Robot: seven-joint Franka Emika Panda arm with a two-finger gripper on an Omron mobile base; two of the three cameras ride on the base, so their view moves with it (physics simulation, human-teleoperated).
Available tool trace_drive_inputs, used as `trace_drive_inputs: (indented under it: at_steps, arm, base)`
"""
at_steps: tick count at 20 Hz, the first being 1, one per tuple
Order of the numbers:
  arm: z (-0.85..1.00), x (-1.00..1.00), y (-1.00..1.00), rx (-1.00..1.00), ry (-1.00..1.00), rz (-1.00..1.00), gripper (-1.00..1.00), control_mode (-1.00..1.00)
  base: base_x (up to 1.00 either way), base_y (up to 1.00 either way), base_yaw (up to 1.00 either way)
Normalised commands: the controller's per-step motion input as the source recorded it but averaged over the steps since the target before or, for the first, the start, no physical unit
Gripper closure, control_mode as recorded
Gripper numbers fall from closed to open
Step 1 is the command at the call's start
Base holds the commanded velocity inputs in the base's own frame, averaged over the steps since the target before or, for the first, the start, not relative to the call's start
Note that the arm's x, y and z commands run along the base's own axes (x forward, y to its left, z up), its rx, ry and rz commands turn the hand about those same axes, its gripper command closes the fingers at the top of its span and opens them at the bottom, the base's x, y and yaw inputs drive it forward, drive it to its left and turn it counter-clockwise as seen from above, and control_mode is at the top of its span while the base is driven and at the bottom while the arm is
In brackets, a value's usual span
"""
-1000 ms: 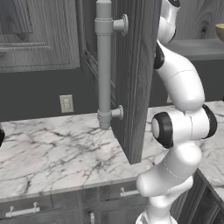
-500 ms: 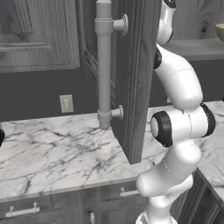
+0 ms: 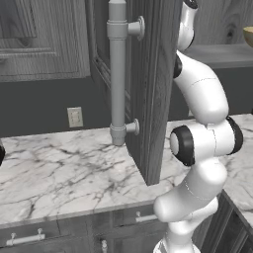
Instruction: Pick both bowls and place them on the counter. Then place the banana in one bowl and place the eggplant in the other bowl.
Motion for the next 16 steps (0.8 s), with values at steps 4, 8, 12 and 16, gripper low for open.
trace_drive_inputs:
  at_steps: [4, 8, 12, 16]
  arm:
    - [0.0, 0.0, 0.0, 0.0, 0.0, 0.0, 1.0, -1.0]
    - [0.0, -0.23, -0.03, 0.03, -0.03, 0.0, 1.0, -1.0]
    - [0.0, -0.59, -0.36, 0.08, -0.05, -0.01, 1.0, -1.0]
    - [0.0, -0.87, -0.49, 0.09, -0.08, -0.03, 1.0, -1.0]
  base:
    - [0.0, 0.0, 0.0]
    - [0.0, 0.0, 0.0]
    - [0.0, 0.0, 0.0]
    - [0.0, 0.0, 0.0]
